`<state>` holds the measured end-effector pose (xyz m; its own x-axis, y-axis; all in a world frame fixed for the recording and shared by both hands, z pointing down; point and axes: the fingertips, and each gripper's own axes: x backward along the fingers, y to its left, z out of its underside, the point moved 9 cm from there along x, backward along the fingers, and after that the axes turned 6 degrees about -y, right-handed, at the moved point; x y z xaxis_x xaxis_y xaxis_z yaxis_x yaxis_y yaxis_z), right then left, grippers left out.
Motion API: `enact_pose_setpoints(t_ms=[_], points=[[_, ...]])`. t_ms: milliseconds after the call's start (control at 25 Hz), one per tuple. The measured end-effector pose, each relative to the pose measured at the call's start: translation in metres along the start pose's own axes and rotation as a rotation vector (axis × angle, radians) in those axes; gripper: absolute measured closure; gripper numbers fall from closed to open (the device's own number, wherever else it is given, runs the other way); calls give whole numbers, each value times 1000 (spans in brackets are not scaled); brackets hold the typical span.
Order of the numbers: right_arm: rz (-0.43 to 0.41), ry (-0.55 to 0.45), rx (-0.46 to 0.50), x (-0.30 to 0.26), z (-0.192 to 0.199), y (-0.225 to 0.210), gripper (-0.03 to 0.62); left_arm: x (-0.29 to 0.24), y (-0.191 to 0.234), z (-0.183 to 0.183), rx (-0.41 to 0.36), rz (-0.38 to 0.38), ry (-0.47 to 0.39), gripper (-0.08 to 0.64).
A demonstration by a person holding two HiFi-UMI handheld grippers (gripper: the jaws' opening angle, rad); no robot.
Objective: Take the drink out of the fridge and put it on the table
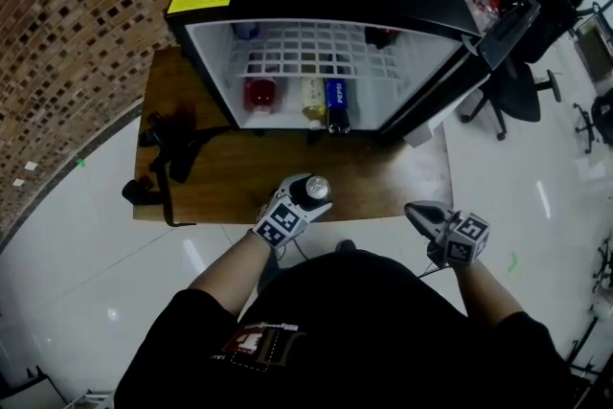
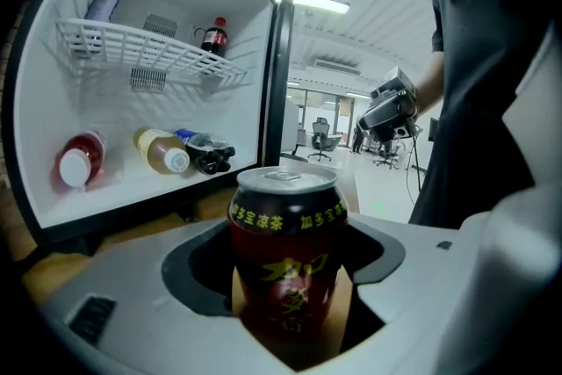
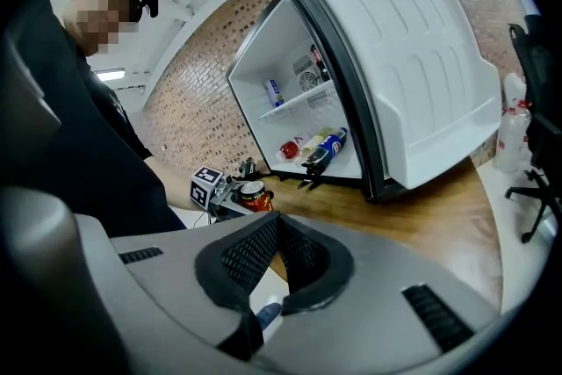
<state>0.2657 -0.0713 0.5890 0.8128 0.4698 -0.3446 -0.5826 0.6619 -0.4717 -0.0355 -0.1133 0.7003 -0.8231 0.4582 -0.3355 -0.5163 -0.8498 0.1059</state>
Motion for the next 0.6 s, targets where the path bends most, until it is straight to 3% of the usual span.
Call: enact_pose_setpoints(t_ms=[120, 320, 440, 600], points=[[6, 9, 24, 2, 1, -3, 598, -8, 1, 1, 5, 0, -13, 227], [6, -9, -27, 0, -1, 3, 598, -21, 9, 0, 6, 5, -40, 227], [7, 19, 17, 1, 3, 0, 598, -19, 9, 1, 20, 7, -44, 225], [-9, 10, 10, -3, 3, 2, 598, -15, 7, 8, 32, 11, 0, 201]])
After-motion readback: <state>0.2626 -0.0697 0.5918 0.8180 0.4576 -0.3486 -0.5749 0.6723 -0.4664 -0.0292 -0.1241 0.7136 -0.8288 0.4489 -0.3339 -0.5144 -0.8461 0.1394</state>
